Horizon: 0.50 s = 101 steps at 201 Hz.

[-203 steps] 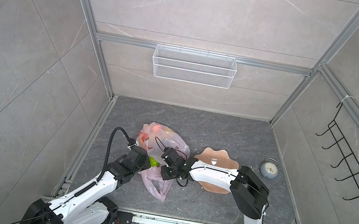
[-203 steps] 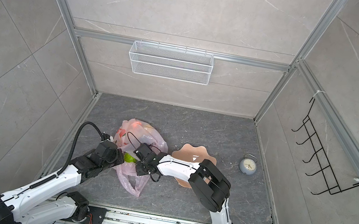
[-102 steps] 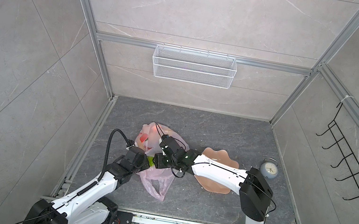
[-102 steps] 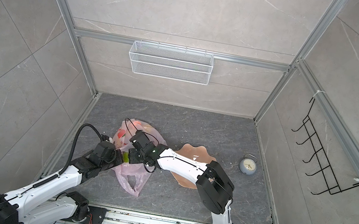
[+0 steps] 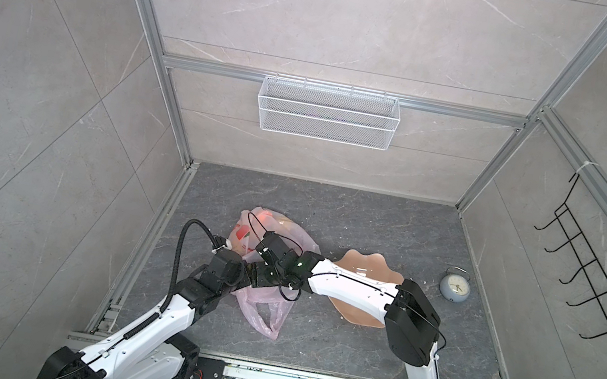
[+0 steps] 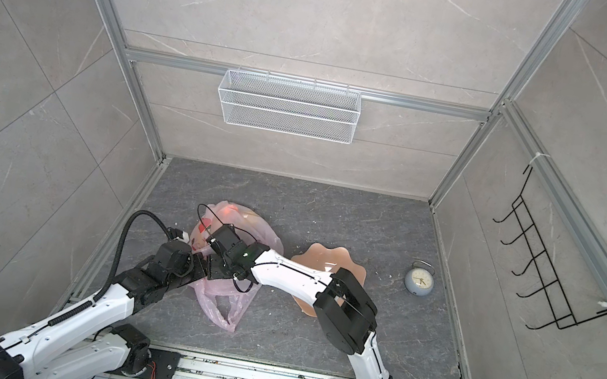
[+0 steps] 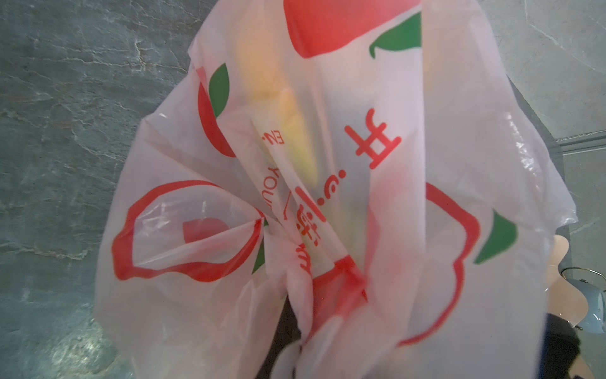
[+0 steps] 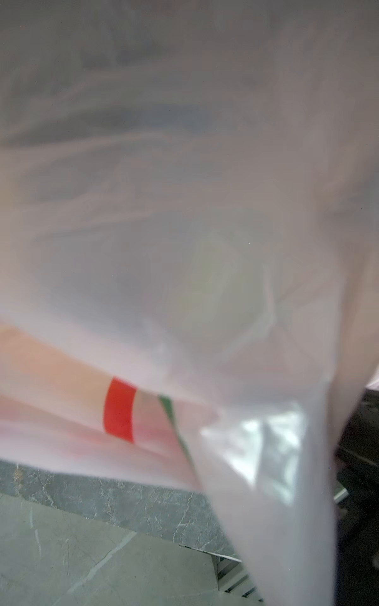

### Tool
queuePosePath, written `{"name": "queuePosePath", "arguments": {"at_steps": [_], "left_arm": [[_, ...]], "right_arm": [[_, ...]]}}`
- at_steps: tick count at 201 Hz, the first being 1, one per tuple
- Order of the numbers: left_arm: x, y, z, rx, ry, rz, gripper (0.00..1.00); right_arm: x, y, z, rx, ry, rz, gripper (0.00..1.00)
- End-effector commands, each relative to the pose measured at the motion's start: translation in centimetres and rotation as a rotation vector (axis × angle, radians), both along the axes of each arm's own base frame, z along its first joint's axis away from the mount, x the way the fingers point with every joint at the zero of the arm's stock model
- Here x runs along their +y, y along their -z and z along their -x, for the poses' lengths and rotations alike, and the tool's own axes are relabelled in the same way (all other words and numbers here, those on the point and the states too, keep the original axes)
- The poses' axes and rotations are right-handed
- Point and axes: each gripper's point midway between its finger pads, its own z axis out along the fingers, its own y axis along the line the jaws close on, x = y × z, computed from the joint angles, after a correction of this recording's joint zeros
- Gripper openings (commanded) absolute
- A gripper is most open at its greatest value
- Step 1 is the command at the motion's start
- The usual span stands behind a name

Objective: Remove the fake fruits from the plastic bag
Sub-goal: 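Grasp the green custard apple inside the bag with the right gripper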

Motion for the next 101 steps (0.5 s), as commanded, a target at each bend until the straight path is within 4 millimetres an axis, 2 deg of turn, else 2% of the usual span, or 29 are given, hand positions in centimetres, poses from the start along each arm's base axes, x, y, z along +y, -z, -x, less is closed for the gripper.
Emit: {"name": "queuePosePath", "arguments": {"at_steps": [1,68,101], "left_arm": [[-0.5,-0.9,-0.2,-0.033,0.02,0.025,0.0],[-0.5,-0.9,-0.1,-0.04,0.025,0.035,0.0],[-0.5,-0.8,-0.1,-0.04,0.022,0.031,0.0]], "right_arm": [[-0.2,1.3,-0.6,0.012,0.05,0.045,0.67],[0.6,3.0,-2.5,-0.006,0.109,0.118,0.77],[0.8,3.6,-3.0,-0.009,0.116,0.16,0.77]]}}
